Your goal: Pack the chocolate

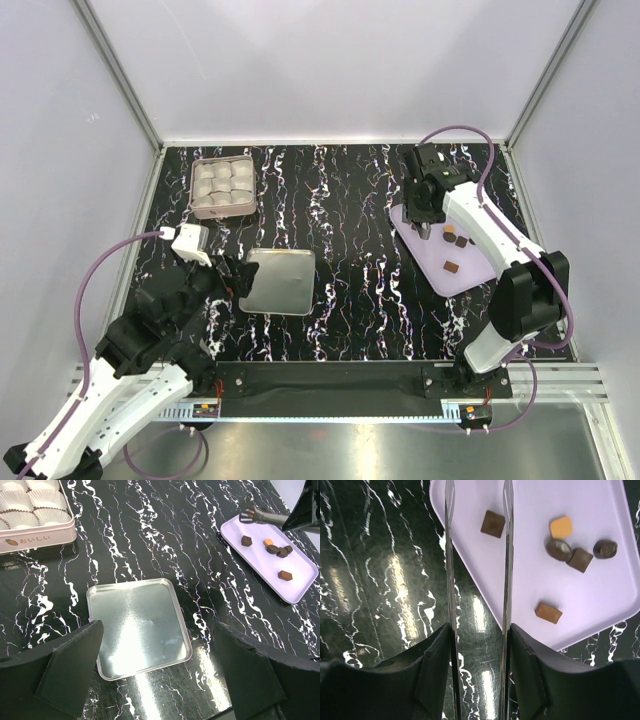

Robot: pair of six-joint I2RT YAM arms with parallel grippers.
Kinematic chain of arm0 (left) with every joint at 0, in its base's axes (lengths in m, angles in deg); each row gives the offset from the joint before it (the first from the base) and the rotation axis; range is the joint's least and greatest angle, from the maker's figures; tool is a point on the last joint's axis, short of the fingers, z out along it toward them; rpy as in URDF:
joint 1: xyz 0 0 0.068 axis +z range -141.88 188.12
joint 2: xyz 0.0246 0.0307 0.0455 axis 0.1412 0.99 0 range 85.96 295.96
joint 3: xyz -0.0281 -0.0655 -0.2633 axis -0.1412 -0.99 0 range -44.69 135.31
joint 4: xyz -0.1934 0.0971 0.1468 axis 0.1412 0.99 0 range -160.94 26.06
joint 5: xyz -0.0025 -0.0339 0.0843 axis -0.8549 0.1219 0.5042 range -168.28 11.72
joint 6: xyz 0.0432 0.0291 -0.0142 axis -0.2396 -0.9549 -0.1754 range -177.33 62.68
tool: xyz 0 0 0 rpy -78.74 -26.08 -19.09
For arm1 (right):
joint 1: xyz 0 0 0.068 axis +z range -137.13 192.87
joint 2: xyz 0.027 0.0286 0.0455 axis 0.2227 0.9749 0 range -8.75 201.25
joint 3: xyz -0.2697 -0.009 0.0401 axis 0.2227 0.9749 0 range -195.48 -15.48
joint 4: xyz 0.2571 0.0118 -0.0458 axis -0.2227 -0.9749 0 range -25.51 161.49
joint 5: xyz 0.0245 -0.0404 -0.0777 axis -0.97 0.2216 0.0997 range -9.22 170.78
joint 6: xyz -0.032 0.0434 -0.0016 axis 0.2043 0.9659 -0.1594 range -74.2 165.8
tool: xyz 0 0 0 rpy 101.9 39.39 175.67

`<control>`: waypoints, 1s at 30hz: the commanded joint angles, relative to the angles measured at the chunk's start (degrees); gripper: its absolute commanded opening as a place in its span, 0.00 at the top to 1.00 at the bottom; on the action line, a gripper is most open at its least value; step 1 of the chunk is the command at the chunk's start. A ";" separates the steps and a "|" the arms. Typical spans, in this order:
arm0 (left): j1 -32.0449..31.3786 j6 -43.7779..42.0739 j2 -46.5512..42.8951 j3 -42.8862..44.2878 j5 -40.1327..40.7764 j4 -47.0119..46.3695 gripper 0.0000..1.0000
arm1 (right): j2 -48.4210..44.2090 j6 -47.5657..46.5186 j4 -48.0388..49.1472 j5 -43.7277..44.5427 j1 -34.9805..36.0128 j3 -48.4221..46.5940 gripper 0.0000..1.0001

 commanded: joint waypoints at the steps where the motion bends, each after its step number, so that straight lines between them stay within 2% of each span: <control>1: 0.05 -0.80 0.27 0.13 0.23 -1.85 0.01 | -2.00 2.14 1.84 0.75 -0.30 1.71 0.46; 15: -0.03 -0.71 -0.44 -0.05 0.41 -1.85 0.01 | -2.88 5.13 4.21 1.54 -1.18 7.95 0.47; 30: 0.05 -0.54 -0.96 -0.05 0.59 -1.58 0.01 | -2.70 6.18 7.11 -0.48 -1.45 11.03 0.54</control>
